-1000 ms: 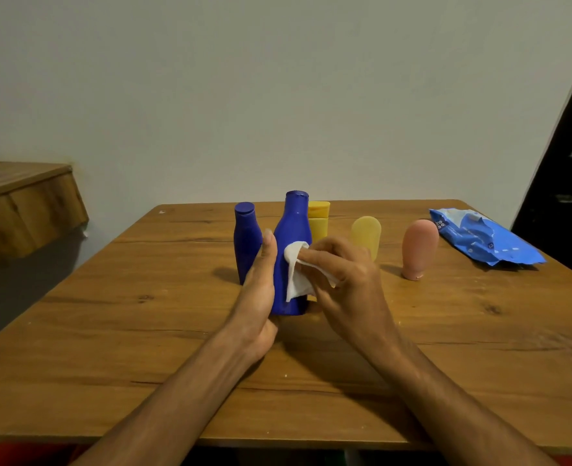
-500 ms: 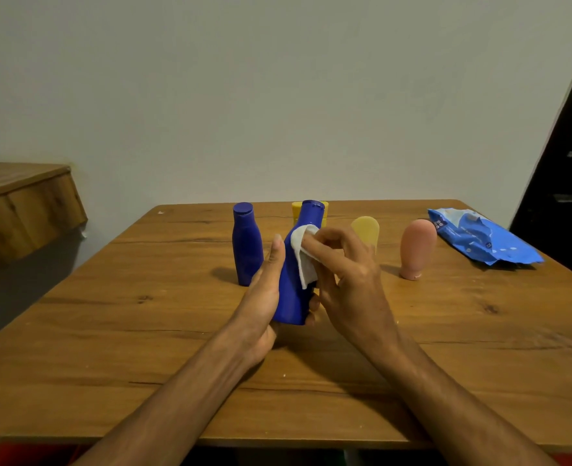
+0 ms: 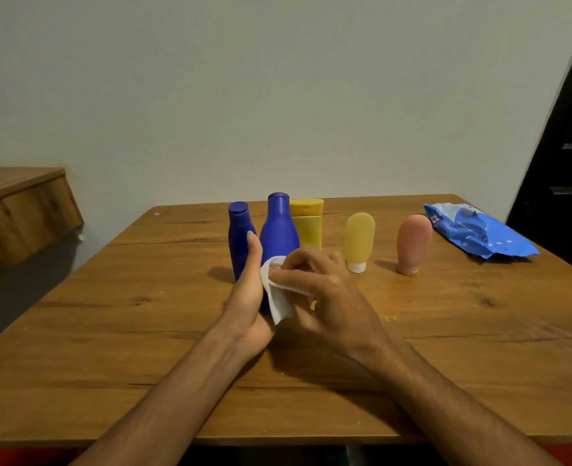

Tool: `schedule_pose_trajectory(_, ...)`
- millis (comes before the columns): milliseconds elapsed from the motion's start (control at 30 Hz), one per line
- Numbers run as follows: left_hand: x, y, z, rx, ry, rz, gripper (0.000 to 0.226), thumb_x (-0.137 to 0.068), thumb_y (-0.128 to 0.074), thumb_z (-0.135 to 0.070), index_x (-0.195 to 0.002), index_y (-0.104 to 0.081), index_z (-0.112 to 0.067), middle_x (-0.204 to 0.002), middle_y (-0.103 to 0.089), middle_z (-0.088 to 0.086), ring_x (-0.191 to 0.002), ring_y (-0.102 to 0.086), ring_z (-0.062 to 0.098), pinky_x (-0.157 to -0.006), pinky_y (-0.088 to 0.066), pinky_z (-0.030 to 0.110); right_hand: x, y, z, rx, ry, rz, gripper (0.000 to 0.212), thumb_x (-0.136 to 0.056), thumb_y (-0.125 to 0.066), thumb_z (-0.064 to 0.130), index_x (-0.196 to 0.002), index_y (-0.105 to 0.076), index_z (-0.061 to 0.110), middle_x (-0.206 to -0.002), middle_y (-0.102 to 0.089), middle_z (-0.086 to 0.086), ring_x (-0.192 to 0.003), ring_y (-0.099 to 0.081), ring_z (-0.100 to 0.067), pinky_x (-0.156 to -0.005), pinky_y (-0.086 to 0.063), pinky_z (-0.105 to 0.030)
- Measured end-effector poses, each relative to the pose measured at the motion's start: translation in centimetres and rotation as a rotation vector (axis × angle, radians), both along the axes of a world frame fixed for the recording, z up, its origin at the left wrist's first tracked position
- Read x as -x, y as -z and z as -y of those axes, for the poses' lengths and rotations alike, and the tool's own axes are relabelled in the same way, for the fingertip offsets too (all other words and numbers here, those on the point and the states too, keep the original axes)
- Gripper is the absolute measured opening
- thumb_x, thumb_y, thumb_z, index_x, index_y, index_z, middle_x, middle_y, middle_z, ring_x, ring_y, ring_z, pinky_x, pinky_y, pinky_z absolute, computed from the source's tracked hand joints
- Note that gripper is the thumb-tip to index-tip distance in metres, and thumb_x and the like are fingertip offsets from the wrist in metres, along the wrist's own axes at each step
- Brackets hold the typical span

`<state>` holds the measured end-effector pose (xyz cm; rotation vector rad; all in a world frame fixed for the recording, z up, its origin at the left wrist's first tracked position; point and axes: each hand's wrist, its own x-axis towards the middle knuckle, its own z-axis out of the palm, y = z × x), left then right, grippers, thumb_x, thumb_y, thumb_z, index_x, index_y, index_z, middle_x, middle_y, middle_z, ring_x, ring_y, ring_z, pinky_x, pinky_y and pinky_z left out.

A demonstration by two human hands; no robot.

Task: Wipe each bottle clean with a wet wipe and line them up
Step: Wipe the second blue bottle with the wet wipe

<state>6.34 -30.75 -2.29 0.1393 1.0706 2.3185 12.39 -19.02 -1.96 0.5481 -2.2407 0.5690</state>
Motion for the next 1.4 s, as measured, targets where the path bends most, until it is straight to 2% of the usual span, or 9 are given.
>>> schedule_pose_trajectory(133, 0.2, -0.1, 0.3, -0.057, 0.014, 0.035, 0.070, -0.080, -0.056, -0.071, -0.106, -0.064, -0.007, -0.087, -0.068, 0.012, -0.078, -0.069, 0.025, -0.071, -0.058, 0.038, -0.4, 0.0, -0.1, -0.023, -0.015, 0.001, 0.027, -0.083, -0.059, 0.022, -0.105, -0.072, 0.016, -0.098, -0.061, 0.000, -0.089, -0.030, 0.006, -0.067, -0.041, -0.024)
schedule_pose_trajectory(267, 0.3, -0.1, 0.3, -0.039, -0.063, 0.029, 0.074, -0.080, -0.058, -0.068, -0.124, -0.062, -0.009, -0.108, -0.069, 0.016, -0.100, -0.067, 0.030, -0.095, -0.052, 0.047, 0.1, -0.1, -0.6, 0.081, 0.078, -0.014, 0.037, -0.084, -0.049, 0.037, -0.105, -0.071, 0.016, -0.097, -0.062, -0.002, -0.088, -0.050, -0.014, -0.069, -0.037, -0.022)
schedule_pose_trajectory(433, 0.4, 0.1, 0.3, 0.008, -0.083, -0.025, 0.069, -0.083, -0.058, -0.064, -0.127, -0.061, -0.011, -0.120, -0.068, 0.017, -0.111, -0.065, 0.033, -0.099, -0.050, 0.051, 0.2, 0.1, -0.6, 0.113, 0.114, -0.039, 0.039, -0.084, -0.047, 0.038, -0.106, -0.070, 0.014, -0.100, -0.062, -0.004, -0.089, -0.052, -0.017, -0.070, -0.038, -0.019)
schedule_pose_trajectory(567, -0.4, 0.1, -0.1, 0.075, -0.069, -0.139, 0.059, -0.086, -0.055, -0.060, -0.124, -0.064, -0.015, -0.118, -0.069, 0.015, -0.107, -0.067, 0.031, -0.088, -0.055, 0.048, 0.6, 0.0, -1.1, 0.285, 0.141, -0.050, 0.039, -0.087, -0.047, 0.035, -0.116, -0.065, 0.015, -0.110, -0.058, -0.004, -0.098, -0.056, -0.025, -0.069, -0.055, -0.040)
schedule_pose_trajectory(700, -0.8, 0.3, -0.4, 0.116, -0.033, -0.212, 0.051, -0.089, -0.049, -0.058, -0.118, -0.066, -0.020, -0.105, -0.073, 0.011, -0.088, -0.072, 0.025, -0.064, -0.056, 0.039, 1.1, -0.1, -1.4, 0.356, 0.155, -0.087, 0.035, -0.090, -0.050, 0.026, -0.122, -0.059, 0.018, -0.118, -0.052, -0.004, -0.106, -0.054, -0.026, -0.071, -0.056, -0.044)
schedule_pose_trajectory(900, -0.8, 0.1, -0.4, 0.154, -0.066, -0.197, 0.052, -0.088, -0.053, -0.059, -0.121, -0.063, -0.021, -0.114, -0.071, 0.013, -0.104, -0.068, 0.032, -0.082, -0.055, 0.051, 1.1, 0.0, -1.5, 0.222, 0.098, -0.067, 0.039, -0.088, -0.042, 0.025, -0.126, -0.049, 0.032, -0.126, -0.041, 0.001, -0.109, -0.049, -0.029, -0.073, -0.054, -0.045)
schedule_pose_trajectory(1133, -1.0, 0.2, -0.7, 0.181, -0.089, -0.211, 0.051, -0.088, -0.053, -0.057, -0.120, -0.063, -0.019, -0.110, -0.073, 0.013, -0.103, -0.069, 0.030, -0.084, -0.056, 0.048, 0.9, -0.1, -1.0, 0.213, 0.120, -0.085, 0.038, -0.090, -0.043, 0.024, -0.125, -0.058, 0.020, -0.122, -0.041, 0.001, -0.105, -0.049, -0.023, -0.072, -0.051, -0.044)
schedule_pose_trajectory(1267, -0.3, 0.7, -0.4, 0.093, -0.093, -0.115, 0.064, -0.083, -0.062, -0.060, -0.127, -0.061, -0.013, -0.120, -0.067, 0.019, -0.113, -0.064, 0.034, -0.101, -0.048, 0.053, 0.3, 0.1, -0.4, 0.089, 0.098, -0.054, 0.035, -0.085, -0.054, 0.021, -0.119, -0.060, 0.025, -0.116, -0.045, 0.002, -0.103, -0.042, -0.009, -0.072, -0.049, -0.039)
schedule_pose_trajectory(1400, 0.2, 0.5, -0.1, -0.006, -0.055, 0.031, 0.075, -0.080, -0.066, -0.063, -0.129, -0.057, -0.007, -0.112, -0.066, 0.019, -0.107, -0.066, 0.033, -0.090, -0.054, 0.047, -0.2, -0.3, 0.0, 0.003, 0.050, 0.049, 0.036, -0.084, -0.049, 0.026, -0.114, -0.069, 0.023, -0.106, -0.056, 0.001, -0.095, -0.039, 0.001, -0.070, -0.040, -0.031)
